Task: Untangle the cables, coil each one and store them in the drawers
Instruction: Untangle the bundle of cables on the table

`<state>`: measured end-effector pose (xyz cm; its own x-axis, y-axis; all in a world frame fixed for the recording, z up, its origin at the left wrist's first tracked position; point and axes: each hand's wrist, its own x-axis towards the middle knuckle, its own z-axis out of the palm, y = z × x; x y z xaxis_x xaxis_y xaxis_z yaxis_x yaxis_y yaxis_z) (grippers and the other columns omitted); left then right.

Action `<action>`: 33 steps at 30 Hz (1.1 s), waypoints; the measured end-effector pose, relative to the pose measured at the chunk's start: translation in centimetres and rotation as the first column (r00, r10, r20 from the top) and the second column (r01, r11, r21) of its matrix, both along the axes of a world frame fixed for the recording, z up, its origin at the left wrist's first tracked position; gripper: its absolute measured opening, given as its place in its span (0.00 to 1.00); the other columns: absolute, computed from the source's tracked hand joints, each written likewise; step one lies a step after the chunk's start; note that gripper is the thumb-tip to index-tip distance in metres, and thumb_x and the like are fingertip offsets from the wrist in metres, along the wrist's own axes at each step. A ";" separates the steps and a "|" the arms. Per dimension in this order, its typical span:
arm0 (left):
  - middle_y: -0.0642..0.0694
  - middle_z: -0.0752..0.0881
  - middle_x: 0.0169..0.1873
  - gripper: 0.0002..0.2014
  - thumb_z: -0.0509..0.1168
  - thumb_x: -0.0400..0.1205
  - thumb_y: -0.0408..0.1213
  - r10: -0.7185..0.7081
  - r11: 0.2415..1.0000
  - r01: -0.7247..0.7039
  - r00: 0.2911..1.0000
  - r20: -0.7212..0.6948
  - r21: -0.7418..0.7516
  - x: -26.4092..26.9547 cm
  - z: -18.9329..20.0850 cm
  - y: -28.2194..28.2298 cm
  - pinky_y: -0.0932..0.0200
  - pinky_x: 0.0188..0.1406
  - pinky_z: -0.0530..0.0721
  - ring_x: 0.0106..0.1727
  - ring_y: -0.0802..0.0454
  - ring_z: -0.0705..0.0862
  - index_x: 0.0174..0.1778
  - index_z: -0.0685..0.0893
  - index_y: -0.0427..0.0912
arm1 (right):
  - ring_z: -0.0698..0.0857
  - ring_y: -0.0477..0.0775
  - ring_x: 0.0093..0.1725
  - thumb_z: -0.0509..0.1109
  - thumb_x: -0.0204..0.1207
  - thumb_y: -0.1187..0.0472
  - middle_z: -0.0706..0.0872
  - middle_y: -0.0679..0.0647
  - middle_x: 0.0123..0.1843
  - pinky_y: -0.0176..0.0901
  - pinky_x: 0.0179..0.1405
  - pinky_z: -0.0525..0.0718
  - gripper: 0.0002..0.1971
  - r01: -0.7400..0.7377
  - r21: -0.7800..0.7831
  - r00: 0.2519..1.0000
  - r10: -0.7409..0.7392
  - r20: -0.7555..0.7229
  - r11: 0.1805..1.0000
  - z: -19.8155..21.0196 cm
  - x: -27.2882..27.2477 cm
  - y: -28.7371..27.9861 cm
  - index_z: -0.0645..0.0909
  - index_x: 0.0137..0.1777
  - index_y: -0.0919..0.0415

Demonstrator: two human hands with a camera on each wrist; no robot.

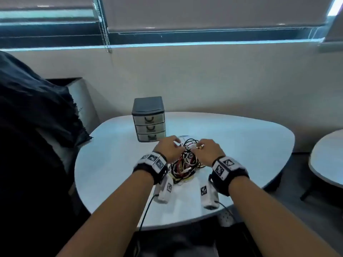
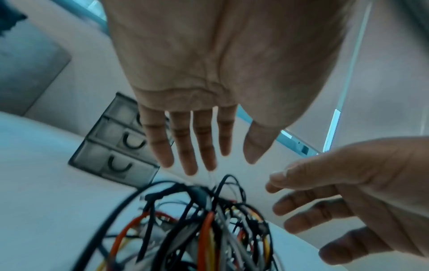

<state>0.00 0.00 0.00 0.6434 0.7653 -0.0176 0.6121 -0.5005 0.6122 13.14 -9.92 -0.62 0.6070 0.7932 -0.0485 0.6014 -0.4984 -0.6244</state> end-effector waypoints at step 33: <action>0.39 0.92 0.48 0.20 0.77 0.72 0.26 0.395 0.798 -0.065 0.806 0.440 -0.599 -5.3 -1.6 1.7 0.47 0.50 0.90 0.48 0.40 0.92 0.59 0.83 0.38 | 0.89 0.55 0.60 0.78 0.74 0.62 0.88 0.54 0.64 0.56 0.59 0.88 0.26 0.034 0.530 0.539 0.431 -0.724 0.848 -2.2 -1.4 2.7 0.78 0.72 0.52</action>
